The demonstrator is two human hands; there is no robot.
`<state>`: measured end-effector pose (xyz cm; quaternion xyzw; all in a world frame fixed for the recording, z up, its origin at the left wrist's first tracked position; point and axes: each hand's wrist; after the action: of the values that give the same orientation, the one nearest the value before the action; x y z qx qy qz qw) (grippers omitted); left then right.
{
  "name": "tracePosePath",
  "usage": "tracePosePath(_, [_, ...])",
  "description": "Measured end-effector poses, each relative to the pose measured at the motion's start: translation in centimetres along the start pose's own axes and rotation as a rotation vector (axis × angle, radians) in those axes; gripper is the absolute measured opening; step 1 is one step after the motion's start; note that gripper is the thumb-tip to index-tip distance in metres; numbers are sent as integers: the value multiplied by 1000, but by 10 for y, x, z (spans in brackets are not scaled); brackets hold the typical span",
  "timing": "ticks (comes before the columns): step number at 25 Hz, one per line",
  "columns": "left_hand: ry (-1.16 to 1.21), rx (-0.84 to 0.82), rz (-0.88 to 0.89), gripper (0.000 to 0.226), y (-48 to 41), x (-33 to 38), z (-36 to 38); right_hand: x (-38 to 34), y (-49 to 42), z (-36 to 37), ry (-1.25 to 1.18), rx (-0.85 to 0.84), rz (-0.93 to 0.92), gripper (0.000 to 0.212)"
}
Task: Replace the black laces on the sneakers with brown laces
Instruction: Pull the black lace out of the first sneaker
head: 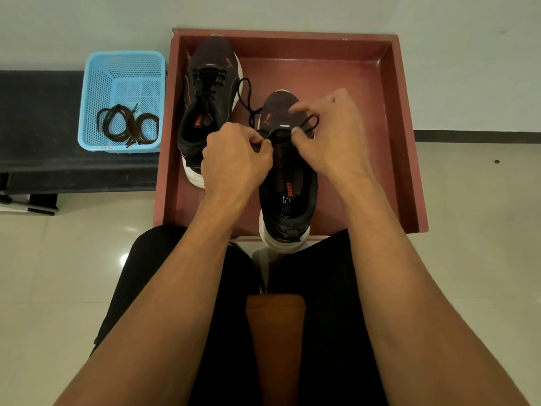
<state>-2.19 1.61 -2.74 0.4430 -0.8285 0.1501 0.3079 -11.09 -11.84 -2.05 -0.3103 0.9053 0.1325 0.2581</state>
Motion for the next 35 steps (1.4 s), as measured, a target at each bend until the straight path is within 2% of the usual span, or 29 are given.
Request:
tracePosePath(3, [9,2,7,17,0,1,1,-11,4,8,102,-110,-59,23])
tracePosePath(9, [14,7,16,16,0,2,2,-12,4,9,147,-41,-66,5])
tracePosePath(13, [12,4,15,15,0,0,1,5,-7,-5,18,96,102,11])
tracePosePath(17, [10,2,18,15,-1,0,1,29,-8,-18,24,172,278,15])
tracePosePath(19, [17,2,17,15,0,0,1,26,-6,-16,24,161,205,10])
tracePosePath(20, [20,3,16,15,0,0,1,20,-5,-14,18,130,123,14])
tracePosePath(23, [14,8,17,17,-1,0,2,1,-2,-2,18,-56,-74,20])
tracePosePath(25, [20,7,16,19,-2,1,2,-5,2,7,41,-121,-89,18])
tracePosePath(35, [23,11,28,18,0,3,3,-4,1,16,88,-38,-51,5])
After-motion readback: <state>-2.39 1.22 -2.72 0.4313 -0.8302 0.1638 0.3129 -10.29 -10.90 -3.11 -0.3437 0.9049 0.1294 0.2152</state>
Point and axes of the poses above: each hand's wrist, its own y-axis away from the middle knuckle, its own z-axis out of the palm, x = y × z, and after that the axes turned 7 degrees about z, right-handed
